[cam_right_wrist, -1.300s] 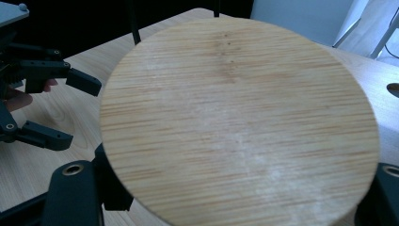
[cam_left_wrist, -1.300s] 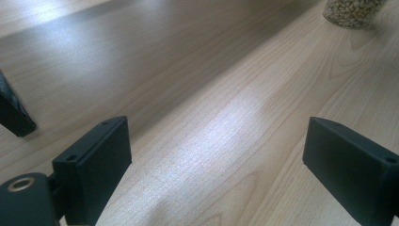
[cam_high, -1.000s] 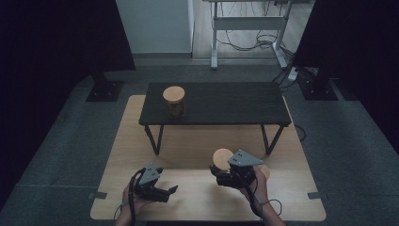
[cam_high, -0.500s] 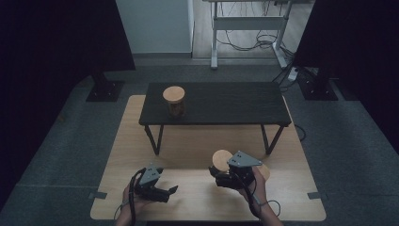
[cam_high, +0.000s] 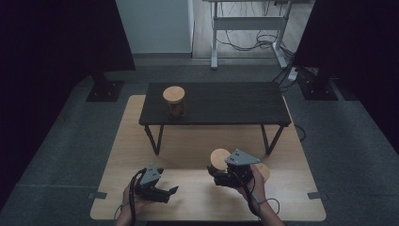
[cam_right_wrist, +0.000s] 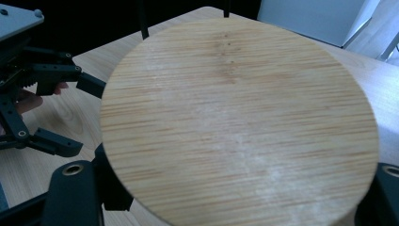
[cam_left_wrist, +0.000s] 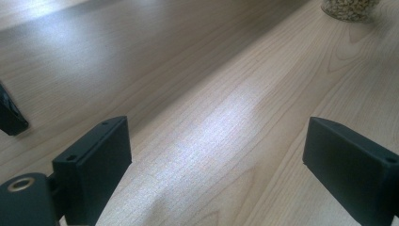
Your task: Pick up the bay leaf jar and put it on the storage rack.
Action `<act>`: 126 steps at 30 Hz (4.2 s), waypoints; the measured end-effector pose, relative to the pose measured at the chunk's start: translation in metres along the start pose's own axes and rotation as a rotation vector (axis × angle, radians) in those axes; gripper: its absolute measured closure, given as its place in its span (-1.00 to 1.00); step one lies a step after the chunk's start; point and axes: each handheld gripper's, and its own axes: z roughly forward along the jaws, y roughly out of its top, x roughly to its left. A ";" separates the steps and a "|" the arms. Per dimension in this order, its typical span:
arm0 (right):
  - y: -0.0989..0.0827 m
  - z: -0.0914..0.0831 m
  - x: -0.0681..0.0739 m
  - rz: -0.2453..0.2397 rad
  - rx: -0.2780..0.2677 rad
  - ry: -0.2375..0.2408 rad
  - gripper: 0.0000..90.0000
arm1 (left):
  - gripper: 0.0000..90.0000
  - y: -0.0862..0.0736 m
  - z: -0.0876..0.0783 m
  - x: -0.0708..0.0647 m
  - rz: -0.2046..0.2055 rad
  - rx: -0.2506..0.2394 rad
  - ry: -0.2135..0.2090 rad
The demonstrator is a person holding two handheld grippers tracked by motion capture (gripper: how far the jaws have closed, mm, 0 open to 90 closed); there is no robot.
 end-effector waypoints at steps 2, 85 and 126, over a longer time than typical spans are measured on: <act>0.002 0.000 0.000 -0.004 -0.001 0.001 -0.44 | -0.82 0.000 0.000 0.000 0.001 -0.001 0.000; 0.054 -0.008 -0.039 -0.004 -0.045 -0.034 -0.44 | -0.82 0.000 0.001 -0.001 0.010 0.002 -0.001; 0.087 -0.003 -0.059 -0.005 -0.081 -0.035 -0.44 | -0.82 0.001 0.002 -0.004 0.017 0.000 -0.011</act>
